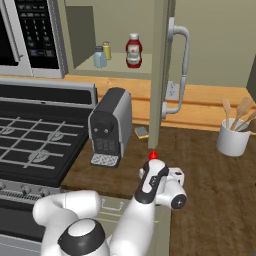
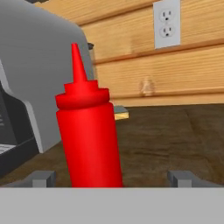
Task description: Put the shaker and condiment bottle from the counter next to their counterparts in the cabinet.
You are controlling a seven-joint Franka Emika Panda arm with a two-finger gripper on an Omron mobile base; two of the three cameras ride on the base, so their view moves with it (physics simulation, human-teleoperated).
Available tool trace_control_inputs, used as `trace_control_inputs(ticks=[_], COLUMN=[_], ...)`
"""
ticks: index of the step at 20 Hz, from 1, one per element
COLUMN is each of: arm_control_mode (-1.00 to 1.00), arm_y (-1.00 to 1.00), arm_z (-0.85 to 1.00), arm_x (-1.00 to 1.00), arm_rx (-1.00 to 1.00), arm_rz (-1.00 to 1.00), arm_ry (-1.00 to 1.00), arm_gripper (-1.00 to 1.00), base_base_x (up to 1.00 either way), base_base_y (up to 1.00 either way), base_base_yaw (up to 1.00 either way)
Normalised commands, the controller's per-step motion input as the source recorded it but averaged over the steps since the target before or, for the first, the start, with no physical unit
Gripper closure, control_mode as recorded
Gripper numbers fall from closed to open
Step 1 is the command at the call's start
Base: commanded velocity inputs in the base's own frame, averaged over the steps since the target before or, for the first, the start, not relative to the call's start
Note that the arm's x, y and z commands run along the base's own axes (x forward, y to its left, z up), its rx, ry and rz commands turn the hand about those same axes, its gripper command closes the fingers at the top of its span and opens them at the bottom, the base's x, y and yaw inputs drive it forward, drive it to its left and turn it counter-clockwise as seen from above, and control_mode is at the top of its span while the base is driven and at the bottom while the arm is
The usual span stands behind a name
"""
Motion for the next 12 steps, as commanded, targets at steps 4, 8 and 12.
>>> trace_control_inputs(ticks=[4, 8, 12], arm_control_mode=[-1.0, -1.0, -1.0], arm_y=[0.27, 0.49, 0.28], arm_z=[-0.18, -0.22, -0.09], arm_x=[0.15, 0.1, 0.02], arm_rx=[-0.02, -0.07, -0.03], arm_rz=[0.0, 0.0, 0.0], arm_ry=[0.0, 0.02, 0.07], arm_gripper=[1.0, 1.0, 1.0], base_base_x=[0.0, 0.0, 0.0], base_base_y=[0.0, 0.0, 0.0], base_base_yaw=[0.0, 0.0, 0.0])
